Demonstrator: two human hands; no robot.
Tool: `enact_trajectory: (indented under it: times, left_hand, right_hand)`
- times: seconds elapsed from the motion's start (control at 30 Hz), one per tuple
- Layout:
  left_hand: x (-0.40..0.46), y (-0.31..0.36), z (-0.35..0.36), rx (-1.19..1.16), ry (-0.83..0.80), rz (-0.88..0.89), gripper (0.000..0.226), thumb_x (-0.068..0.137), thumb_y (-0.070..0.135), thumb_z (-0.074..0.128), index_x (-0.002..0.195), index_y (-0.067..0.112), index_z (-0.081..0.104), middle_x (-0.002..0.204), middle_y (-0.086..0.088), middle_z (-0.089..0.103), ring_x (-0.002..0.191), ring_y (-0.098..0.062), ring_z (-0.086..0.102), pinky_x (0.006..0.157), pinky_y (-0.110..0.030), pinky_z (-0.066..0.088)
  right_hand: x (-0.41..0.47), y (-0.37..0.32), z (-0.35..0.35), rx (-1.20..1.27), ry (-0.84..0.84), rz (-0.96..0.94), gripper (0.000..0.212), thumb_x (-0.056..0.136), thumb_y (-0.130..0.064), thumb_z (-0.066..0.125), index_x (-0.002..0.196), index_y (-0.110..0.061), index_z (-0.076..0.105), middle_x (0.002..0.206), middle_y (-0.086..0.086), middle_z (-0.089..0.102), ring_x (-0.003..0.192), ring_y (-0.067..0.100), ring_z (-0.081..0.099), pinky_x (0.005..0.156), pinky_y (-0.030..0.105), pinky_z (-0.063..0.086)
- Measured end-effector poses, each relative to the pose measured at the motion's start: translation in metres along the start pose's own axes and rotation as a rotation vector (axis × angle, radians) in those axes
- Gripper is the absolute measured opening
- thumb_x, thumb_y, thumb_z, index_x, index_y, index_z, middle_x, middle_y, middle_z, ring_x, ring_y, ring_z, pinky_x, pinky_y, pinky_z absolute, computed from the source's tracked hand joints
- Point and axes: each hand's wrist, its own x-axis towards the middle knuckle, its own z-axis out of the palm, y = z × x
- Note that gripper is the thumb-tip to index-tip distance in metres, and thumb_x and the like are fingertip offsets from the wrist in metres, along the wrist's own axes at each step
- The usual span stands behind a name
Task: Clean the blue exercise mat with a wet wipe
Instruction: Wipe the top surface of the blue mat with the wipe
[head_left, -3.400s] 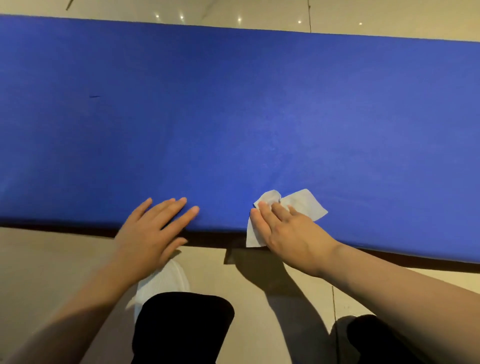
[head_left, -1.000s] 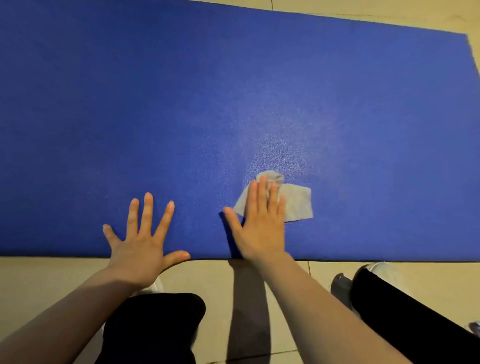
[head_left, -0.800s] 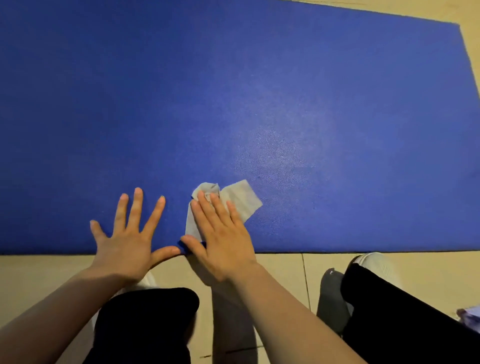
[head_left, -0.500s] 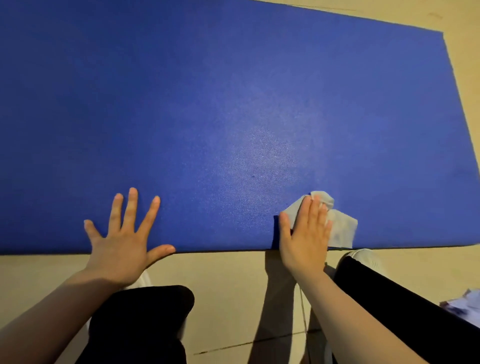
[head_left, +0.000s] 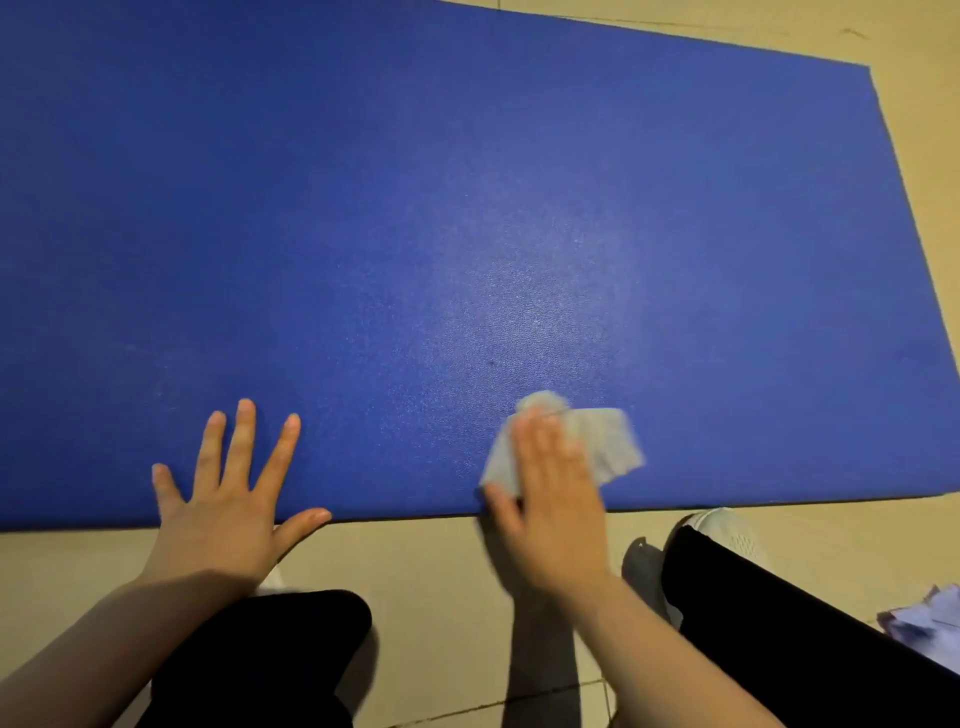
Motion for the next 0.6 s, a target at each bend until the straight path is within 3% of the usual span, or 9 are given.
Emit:
enact_trajectory:
  times: [0.07,0.17,0.33,0.43,0.53,0.6]
  left_hand:
    - [0.002,-0.007,0.009,-0.012,0.024,0.006,0.085,0.087,0.079,0.016,0.156,0.028,0.011,0.158,-0.016,0.022,0.141,-0.033,0.018,0.084,-0.076,0.037]
    - [0.003,-0.006,0.011,0.006,0.066,0.020,0.084,0.089,0.075,0.019,0.152,0.020,0.028,0.154,-0.017,0.028,0.138,-0.036,0.025,0.078,-0.076,0.040]
    - [0.002,-0.008,0.014,0.019,0.139,0.025,0.083,0.090,0.075,0.018,0.151,0.021,0.029,0.154,-0.017,0.028,0.147,-0.027,0.006,0.076,-0.075,0.041]
    - [0.004,-0.009,0.017,-0.016,0.183,0.050,0.083,0.089,0.077,0.017,0.153,0.024,0.025,0.154,-0.015,0.029,0.150,-0.023,-0.001,0.075,-0.074,0.042]
    - [0.001,-0.011,0.010,-0.119,0.202,0.085,0.086,0.084,0.078,0.026,0.155,0.031,0.012,0.153,-0.009,0.030,0.147,-0.021,0.010,0.081,-0.075,0.039]
    - [0.003,-0.011,-0.006,-0.266,0.241,0.009,0.093,0.078,0.075,0.038,0.155,0.031,0.010,0.156,-0.005,0.031,0.144,-0.023,0.019,0.096,-0.073,0.033]
  right_hand:
    - [0.009,0.017,-0.009,-0.024,0.042,0.277,0.082,0.096,-0.066,0.007,0.154,-0.010,0.023,0.161,0.004,0.014,0.150,0.026,0.013,0.122,0.037,0.002]
    - [0.021,0.005,-0.013,0.026,0.019,0.367,0.091,0.090,-0.073,0.002,0.155,-0.010,0.013,0.163,0.007,0.007,0.151,0.025,0.002,0.121,0.039,-0.003]
    - [0.022,-0.067,0.000,0.049,-0.139,-0.130,0.087,0.094,-0.070,0.014,0.155,-0.008,0.022,0.163,0.008,0.012,0.151,0.027,0.000,0.120,0.044,-0.002]
    - [0.046,-0.089,0.002,0.126,-0.220,-0.326,0.088,0.091,-0.070,0.000,0.156,-0.013,0.020,0.163,-0.001,0.005,0.151,0.019,-0.005,0.119,0.041,-0.009]
    - [0.094,-0.072,-0.012,0.115,-0.244,-0.392,0.092,0.087,-0.071,-0.009,0.156,-0.016,0.018,0.164,-0.001,0.006,0.151,0.018,-0.004,0.120,0.037,-0.013]
    - [0.120,-0.043,-0.024,0.046,-0.155,-0.255,0.084,0.092,-0.066,0.001,0.154,-0.013,0.021,0.163,0.007,0.014,0.148,0.029,0.011,0.121,0.042,0.001]
